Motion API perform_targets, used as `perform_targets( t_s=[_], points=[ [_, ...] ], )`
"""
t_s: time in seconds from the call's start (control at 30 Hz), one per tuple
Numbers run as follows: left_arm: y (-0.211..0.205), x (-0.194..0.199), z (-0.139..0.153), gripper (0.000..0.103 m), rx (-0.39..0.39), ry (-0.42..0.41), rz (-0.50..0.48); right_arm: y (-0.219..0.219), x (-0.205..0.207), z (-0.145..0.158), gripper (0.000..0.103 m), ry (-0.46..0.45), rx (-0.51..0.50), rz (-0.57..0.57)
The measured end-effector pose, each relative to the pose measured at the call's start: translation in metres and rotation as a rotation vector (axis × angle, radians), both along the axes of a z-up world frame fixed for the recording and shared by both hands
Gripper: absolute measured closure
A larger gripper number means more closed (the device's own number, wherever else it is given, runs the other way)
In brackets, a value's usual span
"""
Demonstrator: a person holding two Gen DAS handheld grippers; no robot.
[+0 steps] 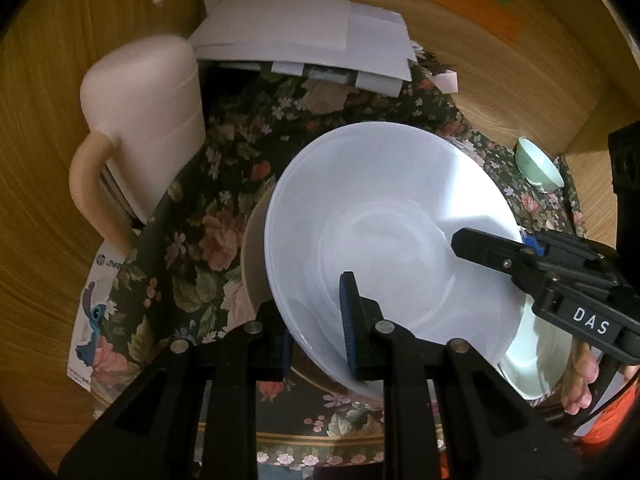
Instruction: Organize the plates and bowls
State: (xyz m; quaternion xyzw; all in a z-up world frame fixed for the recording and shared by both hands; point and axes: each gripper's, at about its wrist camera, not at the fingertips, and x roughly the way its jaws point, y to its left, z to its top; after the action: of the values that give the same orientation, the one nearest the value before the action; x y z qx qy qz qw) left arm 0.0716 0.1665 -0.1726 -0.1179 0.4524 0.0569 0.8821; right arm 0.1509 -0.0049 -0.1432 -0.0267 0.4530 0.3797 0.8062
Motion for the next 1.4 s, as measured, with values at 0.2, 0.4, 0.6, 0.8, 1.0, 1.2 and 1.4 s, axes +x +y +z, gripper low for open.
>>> perform_targets(
  t_s=[0.2,0.4,0.6,0.8,1.0,1.2,1.4],
  points=[
    [0.002,0.003,-0.005,0.083,-0.001,-0.001,-0.009,-0.001,0.004,-0.003,0.084,0.005,-0.013,-0.002],
    [0.003,0.008,-0.007,0.083,0.018,0.003,0.008,-0.005,0.001,0.001,0.082,-0.027,-0.029,-0.012],
    [-0.002,0.013,-0.007,0.083,0.058,-0.005,0.006,-0.009,0.001,-0.002,0.082,-0.027,-0.028,-0.01],
    [-0.007,0.018,-0.006,0.081,0.085,0.011,-0.011,-0.01,0.001,-0.001,0.082,-0.023,-0.022,-0.014],
    [-0.013,0.024,0.001,0.054,0.085,0.013,-0.04,-0.02,0.001,0.007,0.08,-0.04,-0.003,-0.025],
    [-0.007,0.031,0.008,0.049,0.076,0.011,-0.005,-0.036,-0.001,0.02,0.062,-0.091,0.011,-0.047],
    [-0.01,0.025,0.032,0.042,0.115,-0.084,0.014,-0.056,0.006,0.029,0.06,-0.107,0.025,-0.085]
  ],
)
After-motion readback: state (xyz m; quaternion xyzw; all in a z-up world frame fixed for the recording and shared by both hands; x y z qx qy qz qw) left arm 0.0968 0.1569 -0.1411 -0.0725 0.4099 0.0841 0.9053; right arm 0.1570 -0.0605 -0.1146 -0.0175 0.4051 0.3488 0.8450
